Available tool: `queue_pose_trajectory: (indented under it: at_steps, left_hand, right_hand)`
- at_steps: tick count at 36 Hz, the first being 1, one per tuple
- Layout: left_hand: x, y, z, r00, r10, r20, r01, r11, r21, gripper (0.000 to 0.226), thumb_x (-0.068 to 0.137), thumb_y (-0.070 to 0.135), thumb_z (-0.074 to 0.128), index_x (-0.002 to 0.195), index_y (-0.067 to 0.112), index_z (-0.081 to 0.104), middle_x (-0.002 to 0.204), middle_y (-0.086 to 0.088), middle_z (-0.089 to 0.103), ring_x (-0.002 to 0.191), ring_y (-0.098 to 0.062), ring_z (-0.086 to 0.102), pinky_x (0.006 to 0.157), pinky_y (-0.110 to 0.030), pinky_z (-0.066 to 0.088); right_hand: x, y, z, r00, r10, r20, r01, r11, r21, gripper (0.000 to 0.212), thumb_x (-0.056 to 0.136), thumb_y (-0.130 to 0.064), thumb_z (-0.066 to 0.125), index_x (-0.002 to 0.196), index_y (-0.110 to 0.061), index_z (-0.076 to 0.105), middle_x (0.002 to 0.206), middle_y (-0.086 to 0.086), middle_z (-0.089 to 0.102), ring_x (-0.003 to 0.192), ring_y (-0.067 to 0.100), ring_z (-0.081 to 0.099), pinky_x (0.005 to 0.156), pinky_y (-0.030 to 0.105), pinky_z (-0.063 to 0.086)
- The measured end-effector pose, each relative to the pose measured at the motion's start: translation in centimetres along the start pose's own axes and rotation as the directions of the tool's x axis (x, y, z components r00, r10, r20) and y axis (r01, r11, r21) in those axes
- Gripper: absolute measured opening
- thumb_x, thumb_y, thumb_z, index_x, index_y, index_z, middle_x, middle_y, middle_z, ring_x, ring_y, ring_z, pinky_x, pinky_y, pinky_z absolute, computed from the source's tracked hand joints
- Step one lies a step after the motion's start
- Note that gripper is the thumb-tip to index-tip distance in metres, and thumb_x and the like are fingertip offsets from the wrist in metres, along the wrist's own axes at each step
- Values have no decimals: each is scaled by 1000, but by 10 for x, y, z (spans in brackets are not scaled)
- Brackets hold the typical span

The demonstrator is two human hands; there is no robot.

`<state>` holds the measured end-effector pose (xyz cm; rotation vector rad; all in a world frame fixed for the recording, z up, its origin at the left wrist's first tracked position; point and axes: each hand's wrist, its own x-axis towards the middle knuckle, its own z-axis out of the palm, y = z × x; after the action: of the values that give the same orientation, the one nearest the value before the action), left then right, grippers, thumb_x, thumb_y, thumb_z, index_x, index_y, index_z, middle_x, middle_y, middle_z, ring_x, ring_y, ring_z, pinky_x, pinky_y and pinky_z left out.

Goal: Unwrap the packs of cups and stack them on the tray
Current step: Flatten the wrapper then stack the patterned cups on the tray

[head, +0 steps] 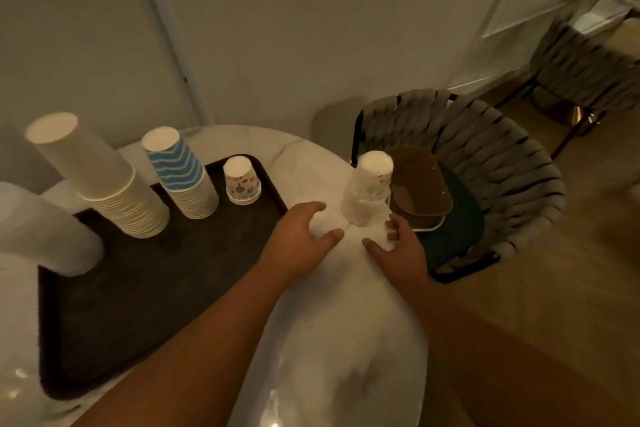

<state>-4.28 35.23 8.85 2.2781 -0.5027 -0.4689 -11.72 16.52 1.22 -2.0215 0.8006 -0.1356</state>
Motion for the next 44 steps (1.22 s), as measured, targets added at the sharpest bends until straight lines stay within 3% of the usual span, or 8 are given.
queue_pose_trajectory:
  at_steps: [8, 14, 19, 23, 26, 33, 41, 44]
  left_hand:
    - [99, 56, 50, 994, -74, -76, 43, 938, -345, 108, 67, 35, 88, 152, 29, 23, 148, 4, 40, 132, -16, 42, 106, -34, 41]
    - [101, 46, 82, 985, -145, -91, 94, 903, -419, 71, 70, 31, 87, 129, 33, 47, 120, 9, 58, 113, -15, 56, 90, -29, 48]
    - [70, 38, 88, 966, -243, -84, 168, 843, -511, 71, 72, 38, 84, 133, 33, 48, 124, 9, 60, 113, -15, 58, 96, -39, 52]
    - [47, 37, 75, 927, -374, -27, 266, 707, -655, 54, 75, 37, 81, 123, 32, 54, 116, 4, 66, 106, -18, 64, 93, -48, 54]
    - [21, 33, 58, 911, -412, 6, 286, 622, -729, 48, 78, 36, 79, 120, 30, 58, 115, 0, 69, 103, -19, 67, 91, -45, 55]
    - [-62, 24, 18, 921, -384, -59, 203, 605, -770, 29, 81, 32, 76, 106, 27, 61, 109, -2, 71, 100, -20, 69, 95, -43, 54]
    - [-191, -18, -23, 924, -371, -88, 147, 558, -817, 57, 76, 31, 80, 126, 30, 53, 112, -1, 71, 102, -20, 70, 86, -45, 57]
    - [-227, -36, -30, 900, -425, -96, 167, 540, -825, 78, 57, 42, 81, 129, 29, 52, 113, -3, 71, 101, -23, 70, 88, -52, 56]
  right_hand:
    - [77, -1, -12, 958, -47, 283, 33, 998, 52, 107, 75, -38, 80, 154, -27, 10, 157, 1, 30, 142, 24, 33, 114, 44, 33]
    - [83, 6, -9, 917, -62, 394, 77, 997, -21, 90, 70, -48, 79, 143, -23, 34, 132, 0, 53, 127, 22, 50, 102, 29, 41]
    - [60, 8, 0, 909, -142, 392, 224, 960, -171, 97, 65, -70, 67, 144, -27, 32, 146, -2, 43, 138, 19, 37, 118, 52, 23]
    - [28, 3, 0, 881, -129, 454, 139, 990, 13, 75, 67, -56, 77, 130, -30, 44, 121, -11, 57, 113, 10, 58, 95, 30, 49]
    - [1, -10, 9, 863, -145, 484, 128, 989, 68, 80, 62, -68, 76, 129, -43, 40, 119, -20, 49, 114, 3, 52, 96, 20, 41]
    - [-73, -39, 14, 841, -253, 478, 197, 966, 165, 72, 64, -40, 87, 122, -40, 43, 104, -24, 55, 92, -4, 57, 70, 2, 40]
    - [-193, -83, 43, 775, -314, 548, 240, 949, 203, 72, 61, -39, 88, 119, -42, 44, 99, -31, 56, 88, -8, 59, 72, 8, 45]
    - [-230, -96, 62, 762, -324, 560, 273, 946, 175, 81, 56, -47, 84, 128, -36, 47, 111, -17, 63, 98, 5, 63, 82, 23, 51]
